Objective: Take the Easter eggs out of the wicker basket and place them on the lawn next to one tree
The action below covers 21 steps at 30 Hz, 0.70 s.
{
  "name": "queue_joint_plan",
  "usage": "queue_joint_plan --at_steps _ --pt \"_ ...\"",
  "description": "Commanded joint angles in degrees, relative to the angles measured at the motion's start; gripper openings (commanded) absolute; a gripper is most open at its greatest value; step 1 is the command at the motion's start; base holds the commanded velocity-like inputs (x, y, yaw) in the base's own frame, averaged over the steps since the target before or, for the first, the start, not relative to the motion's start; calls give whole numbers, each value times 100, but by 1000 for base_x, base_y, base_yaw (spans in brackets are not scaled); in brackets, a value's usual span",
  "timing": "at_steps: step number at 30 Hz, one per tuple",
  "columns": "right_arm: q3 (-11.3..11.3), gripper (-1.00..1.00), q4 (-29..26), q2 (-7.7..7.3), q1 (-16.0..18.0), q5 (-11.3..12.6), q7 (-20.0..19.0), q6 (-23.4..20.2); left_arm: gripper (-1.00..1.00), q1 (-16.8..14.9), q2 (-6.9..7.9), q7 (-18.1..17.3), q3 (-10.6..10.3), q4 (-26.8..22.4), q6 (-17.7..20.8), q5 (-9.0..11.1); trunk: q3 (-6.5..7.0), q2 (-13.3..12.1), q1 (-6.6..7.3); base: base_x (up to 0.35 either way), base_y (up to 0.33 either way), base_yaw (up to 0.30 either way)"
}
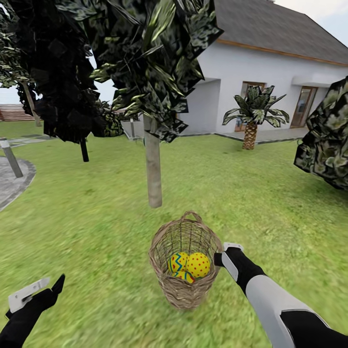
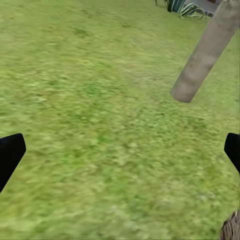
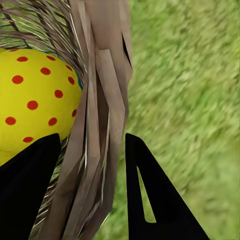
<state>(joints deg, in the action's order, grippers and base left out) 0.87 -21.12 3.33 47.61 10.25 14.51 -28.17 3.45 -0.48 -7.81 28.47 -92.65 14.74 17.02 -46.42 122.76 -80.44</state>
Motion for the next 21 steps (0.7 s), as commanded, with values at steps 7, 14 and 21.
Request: queue_joint_plan --at_steps 7,14,21 --pt "1 -100 -15 3 3 65 44 -13 100 -2 -8 -28 25 -8 46 56 -4 2 -3 332 73 0" --pt "1 -100 -13 7 3 77 48 -13 100 -2 -7 -28 27 -8 46 56 -4 2 -3 332 107 0" --pt "1 -100 -15 1 3 82 45 -13 100 -2 -5 -28 27 -8 46 56 -4 2 -3 332 108 0"
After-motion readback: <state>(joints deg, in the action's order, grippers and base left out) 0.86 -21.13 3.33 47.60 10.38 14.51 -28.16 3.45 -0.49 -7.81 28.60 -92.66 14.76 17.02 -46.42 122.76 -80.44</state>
